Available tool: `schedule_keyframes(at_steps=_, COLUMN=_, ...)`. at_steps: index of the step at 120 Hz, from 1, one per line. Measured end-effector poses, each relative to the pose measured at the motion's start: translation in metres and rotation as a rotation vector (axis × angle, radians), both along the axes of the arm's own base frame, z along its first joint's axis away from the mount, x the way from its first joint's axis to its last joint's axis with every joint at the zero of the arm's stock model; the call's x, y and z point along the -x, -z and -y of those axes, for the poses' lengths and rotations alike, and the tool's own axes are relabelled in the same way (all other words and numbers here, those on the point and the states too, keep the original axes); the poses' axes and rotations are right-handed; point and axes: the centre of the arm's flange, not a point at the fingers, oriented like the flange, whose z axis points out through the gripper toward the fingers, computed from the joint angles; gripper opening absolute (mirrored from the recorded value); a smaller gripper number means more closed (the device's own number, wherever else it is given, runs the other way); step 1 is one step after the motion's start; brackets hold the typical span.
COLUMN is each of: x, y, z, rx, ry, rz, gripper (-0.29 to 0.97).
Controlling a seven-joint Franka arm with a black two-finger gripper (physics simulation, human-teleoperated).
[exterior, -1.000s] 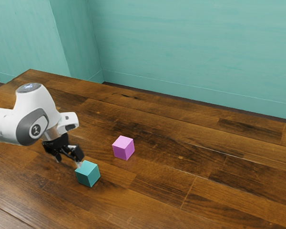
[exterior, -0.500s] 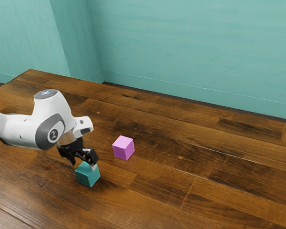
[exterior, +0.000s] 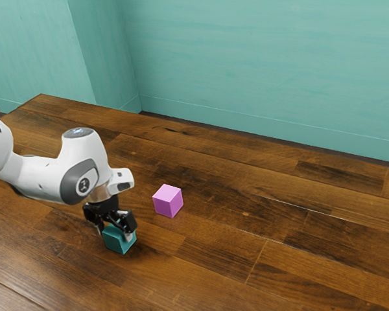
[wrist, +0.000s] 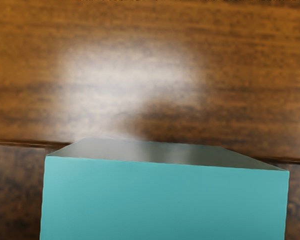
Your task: Pick up the blue block with one arm, and put the blue block on the pink block with one arm
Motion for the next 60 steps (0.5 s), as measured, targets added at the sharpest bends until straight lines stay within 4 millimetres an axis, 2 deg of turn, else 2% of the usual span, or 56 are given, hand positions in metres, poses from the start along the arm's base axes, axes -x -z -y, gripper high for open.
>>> schedule_keyframes(at_steps=14, x=-0.0029, y=0.0064, z=-0.0004, rx=-0.003, ry=0.005, rz=-0.001, gripper=0.68)
schedule_keyframes(at_steps=44, x=-0.0049, y=0.0048, z=0.0004, rx=-0.005, ry=0.031, rz=0.033, gripper=0.66)
schedule_keyframes(at_steps=60, x=-0.0054, y=0.0043, z=0.0003, rx=-0.005, ry=0.035, rz=0.040, gripper=0.55)
